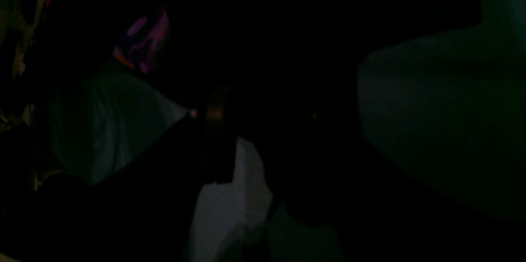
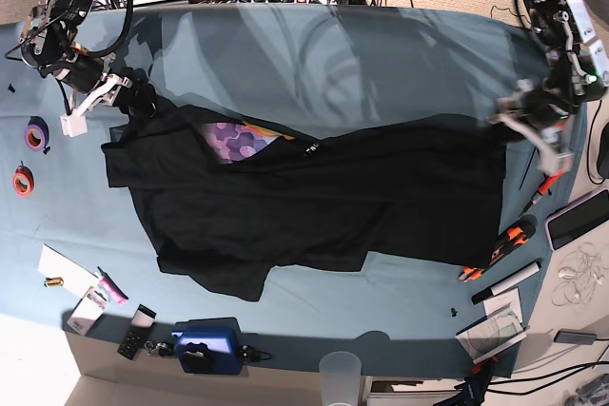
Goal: Layout the t-shirt on the table in an organized manner, then fold the t-shirt properly
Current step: 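Grasp the shirt edge with the left gripper and the collar corner with the right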
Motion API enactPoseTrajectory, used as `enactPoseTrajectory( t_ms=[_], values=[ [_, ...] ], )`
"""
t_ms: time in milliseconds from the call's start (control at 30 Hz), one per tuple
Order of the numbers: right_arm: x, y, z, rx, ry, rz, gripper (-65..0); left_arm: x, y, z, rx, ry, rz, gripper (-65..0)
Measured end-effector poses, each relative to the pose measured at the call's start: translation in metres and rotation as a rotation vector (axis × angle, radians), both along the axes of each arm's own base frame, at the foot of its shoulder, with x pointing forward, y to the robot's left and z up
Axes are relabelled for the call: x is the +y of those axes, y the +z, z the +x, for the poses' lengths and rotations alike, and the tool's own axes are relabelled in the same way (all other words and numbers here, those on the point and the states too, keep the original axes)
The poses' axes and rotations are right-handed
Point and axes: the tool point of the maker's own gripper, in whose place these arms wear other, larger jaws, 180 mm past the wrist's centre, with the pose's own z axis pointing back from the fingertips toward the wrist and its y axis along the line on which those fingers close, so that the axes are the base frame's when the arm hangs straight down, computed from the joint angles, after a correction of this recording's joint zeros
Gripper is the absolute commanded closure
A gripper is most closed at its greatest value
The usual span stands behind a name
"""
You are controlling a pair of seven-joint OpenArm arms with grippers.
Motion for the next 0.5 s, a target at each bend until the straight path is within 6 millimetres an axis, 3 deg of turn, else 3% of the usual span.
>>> enactPoseTrajectory(
  t_ms=[100, 300, 500],
  values=[
    [0.000, 0.000, 0.000, 0.000, 0.000, 0.000, -23.2, 0.002, -0.001, -0.002, 0.007, -0.001, 0.013, -23.7],
    [0.000, 0.000, 0.000, 0.000, 0.000, 0.000, -23.2, -0.007, 0.006, 0.005, -0.059, -0.073, 0.008, -46.7],
    [0.000, 0.000, 0.000, 0.000, 0.000, 0.000, -23.2, -0.011, 0.007, 0.005, -0.011, -0.014, -0.069, -47.0]
  ],
)
